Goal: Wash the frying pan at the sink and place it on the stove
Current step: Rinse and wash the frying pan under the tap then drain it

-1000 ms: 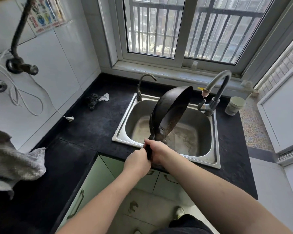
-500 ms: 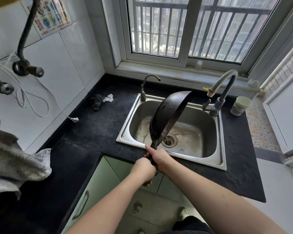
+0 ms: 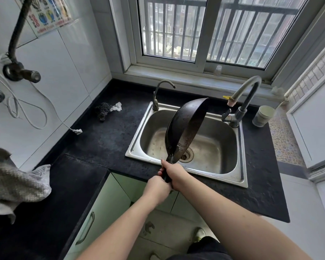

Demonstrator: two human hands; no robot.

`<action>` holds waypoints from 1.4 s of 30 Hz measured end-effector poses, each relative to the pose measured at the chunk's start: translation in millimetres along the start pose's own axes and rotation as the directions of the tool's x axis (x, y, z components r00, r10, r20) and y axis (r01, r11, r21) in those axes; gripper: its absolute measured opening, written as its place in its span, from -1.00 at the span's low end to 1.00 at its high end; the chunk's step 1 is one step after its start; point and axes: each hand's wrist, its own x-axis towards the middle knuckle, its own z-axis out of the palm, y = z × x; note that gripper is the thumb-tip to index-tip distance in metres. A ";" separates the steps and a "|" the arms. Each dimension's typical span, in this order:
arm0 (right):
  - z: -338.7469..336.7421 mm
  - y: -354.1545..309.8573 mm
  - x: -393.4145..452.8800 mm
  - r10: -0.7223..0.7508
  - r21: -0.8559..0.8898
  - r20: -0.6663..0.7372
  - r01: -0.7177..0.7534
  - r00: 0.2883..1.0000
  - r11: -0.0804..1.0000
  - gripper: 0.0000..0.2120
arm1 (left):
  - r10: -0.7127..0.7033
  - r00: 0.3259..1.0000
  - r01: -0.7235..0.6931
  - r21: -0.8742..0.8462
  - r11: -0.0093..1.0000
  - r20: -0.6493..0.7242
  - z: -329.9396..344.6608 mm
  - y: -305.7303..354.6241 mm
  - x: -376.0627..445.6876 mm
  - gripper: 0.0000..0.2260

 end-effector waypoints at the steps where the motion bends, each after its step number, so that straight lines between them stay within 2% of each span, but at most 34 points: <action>1: -0.9 -0.4 0.2 0.006 0.016 0.006 -0.007 1.000 1.000 -0.76 | 0.010 1.000 -0.009 -0.045 0.999 0.015 0.6 1.7 -1.0 -0.78; 2: -1.9 -1.7 -0.5 0.016 0.034 0.017 -0.017 1.000 0.999 -0.77 | -0.004 0.999 0.009 -0.114 0.993 0.043 1.5 3.6 -2.2 -0.82; 5: -6.8 -7.7 -2.6 0.040 0.050 0.059 -0.043 0.997 0.998 -0.82 | -0.065 0.997 0.076 -0.270 0.960 0.051 5.7 8.5 2.2 -0.77; 9: -18.6 -9.0 -2.0 0.033 -0.028 0.051 -0.031 0.998 0.999 -0.73 | -0.022 0.998 0.042 -0.308 0.951 0.066 -0.8 11.1 4.1 -0.86; 13: -24.1 -13.8 -0.9 0.064 -0.034 0.027 -0.063 0.998 0.997 -0.69 | 0.019 1.000 -0.012 -0.265 0.964 0.024 -7.4 1.9 7.2 -0.90; 17: -15.1 -19.4 0.6 0.144 -0.125 0.092 -0.133 0.985 0.983 -0.60 | 0.014 1.000 -0.011 -0.219 0.976 0.014 -10.2 -1.2 5.1 -0.89; 19: -8.7 -21.8 2.1 0.181 -0.136 0.102 -0.167 0.978 0.977 -0.62 | 0.012 1.000 -0.010 -0.205 0.979 0.008 -10.5 -0.8 3.9 -0.87; 23: 5.5 -25.6 6.4 0.237 -0.109 0.066 -0.229 0.969 0.967 -0.77 | -0.004 1.000 0.004 -0.158 0.987 -0.004 -10.4 1.6 1.6 -0.81; 29: 13.0 -18.0 7.8 0.306 -0.144 0.015 -0.301 0.952 0.943 -0.66 | 0.043 0.997 -0.043 0.003 0.999 -0.058 -8.2 -2.1 -0.4 -0.78; 32: 12.7 -12.2 6.1 0.241 -0.166 -0.032 -0.243 0.970 0.956 -0.68 | 0.077 0.996 -0.074 0.053 0.996 -0.052 -5.7 -3.7 -0.1 -0.79; 36: 11.0 -10.3 8.6 0.115 -0.175 -0.068 -0.125 0.991 0.977 -0.83 | 0.087 0.995 -0.084 0.075 0.994 -0.044 -6.1 2.0 -0.6 -0.89; 42: 7.0 -7.4 11.5 0.055 -0.116 -0.081 -0.064 0.995 0.991 -0.86 | 0.108 0.994 -0.107 0.036 0.994 -0.031 -0.9 3.6 -3.3 -0.87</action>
